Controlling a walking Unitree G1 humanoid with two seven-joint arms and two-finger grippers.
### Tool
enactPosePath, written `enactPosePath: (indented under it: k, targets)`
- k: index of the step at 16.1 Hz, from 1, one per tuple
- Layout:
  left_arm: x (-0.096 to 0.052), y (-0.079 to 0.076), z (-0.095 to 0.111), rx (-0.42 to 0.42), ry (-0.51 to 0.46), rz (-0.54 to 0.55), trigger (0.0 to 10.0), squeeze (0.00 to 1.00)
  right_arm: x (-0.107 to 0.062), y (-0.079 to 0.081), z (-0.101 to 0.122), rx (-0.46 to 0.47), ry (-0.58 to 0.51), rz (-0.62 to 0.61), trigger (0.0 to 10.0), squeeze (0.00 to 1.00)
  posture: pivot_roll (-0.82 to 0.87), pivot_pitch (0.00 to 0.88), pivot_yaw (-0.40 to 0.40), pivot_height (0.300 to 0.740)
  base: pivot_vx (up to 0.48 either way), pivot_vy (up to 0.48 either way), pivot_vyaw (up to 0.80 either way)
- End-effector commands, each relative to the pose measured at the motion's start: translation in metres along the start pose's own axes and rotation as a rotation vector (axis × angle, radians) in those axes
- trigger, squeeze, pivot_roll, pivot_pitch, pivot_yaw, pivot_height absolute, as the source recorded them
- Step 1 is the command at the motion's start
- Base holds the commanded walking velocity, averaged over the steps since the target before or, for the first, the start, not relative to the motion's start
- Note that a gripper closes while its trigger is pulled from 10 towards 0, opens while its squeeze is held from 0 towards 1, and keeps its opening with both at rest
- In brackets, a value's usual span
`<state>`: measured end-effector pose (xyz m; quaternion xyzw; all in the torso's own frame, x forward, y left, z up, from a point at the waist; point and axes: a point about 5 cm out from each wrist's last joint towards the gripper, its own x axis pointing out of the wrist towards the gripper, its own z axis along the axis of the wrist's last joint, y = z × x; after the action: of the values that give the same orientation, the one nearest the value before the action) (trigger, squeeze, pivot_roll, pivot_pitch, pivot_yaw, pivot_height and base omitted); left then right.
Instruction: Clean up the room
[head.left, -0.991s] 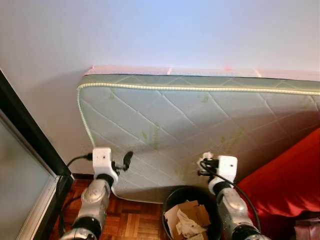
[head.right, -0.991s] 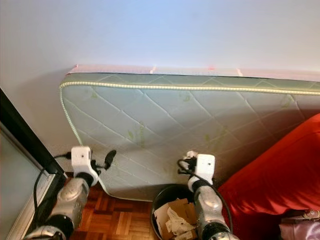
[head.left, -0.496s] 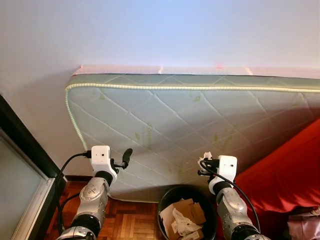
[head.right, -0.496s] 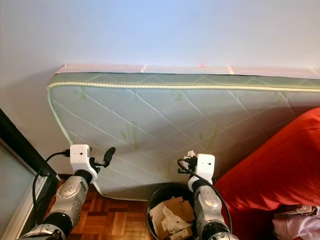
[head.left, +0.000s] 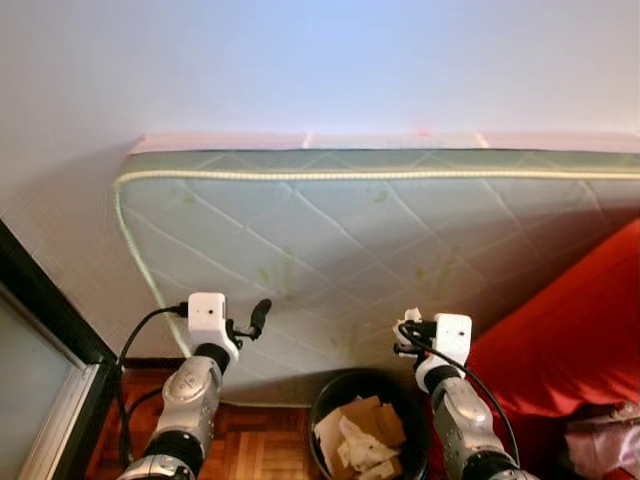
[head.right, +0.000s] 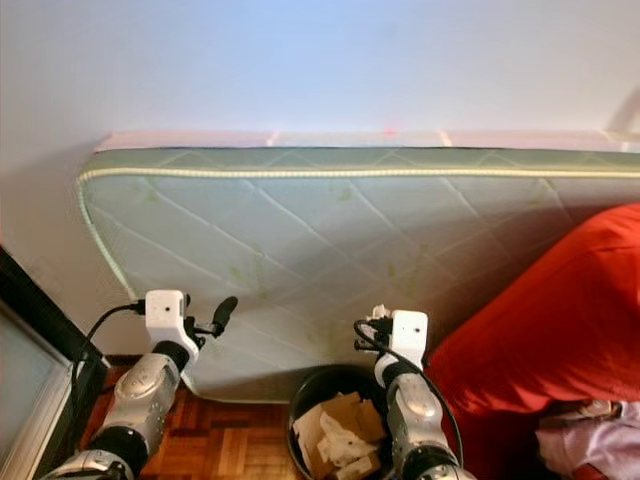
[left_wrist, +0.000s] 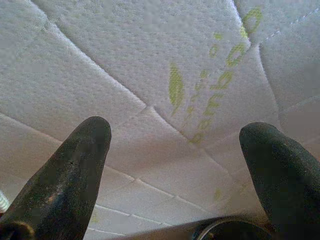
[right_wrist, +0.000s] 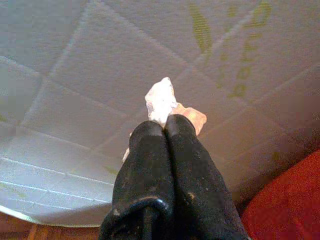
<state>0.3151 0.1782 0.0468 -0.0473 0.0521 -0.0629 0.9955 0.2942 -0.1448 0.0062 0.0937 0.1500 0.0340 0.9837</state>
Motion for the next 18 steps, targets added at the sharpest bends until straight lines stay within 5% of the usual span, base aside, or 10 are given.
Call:
enactPosePath:
  k: [1, 6, 18]
  targets:
    - [-0.001, 0.002, 0.000, -0.005, 0.002, 0.000, 10.0, 0.00, -0.002, 0.000, -0.006, -0.007, 0.025, 0.004, 10.0, 0.00, 0.03, 0.003, -0.044, 0.740, 0.274, 0.000, 0.00]
    - [-0.001, 0.001, 0.000, -0.009, 0.001, -0.006, 10.0, 0.00, -0.004, -0.002, -0.009, -0.011, 0.048, 0.004, 10.0, 0.00, 0.03, 0.003, -0.048, 0.740, 0.287, 0.000, 0.00]
    - [-0.012, -0.001, -0.011, -0.046, 0.015, -0.016, 10.0, 0.00, -0.008, -0.004, -0.019, -0.030, 0.105, 0.003, 10.0, 0.00, 0.03, 0.009, -0.049, 0.740, 0.000, 0.000, 0.00]
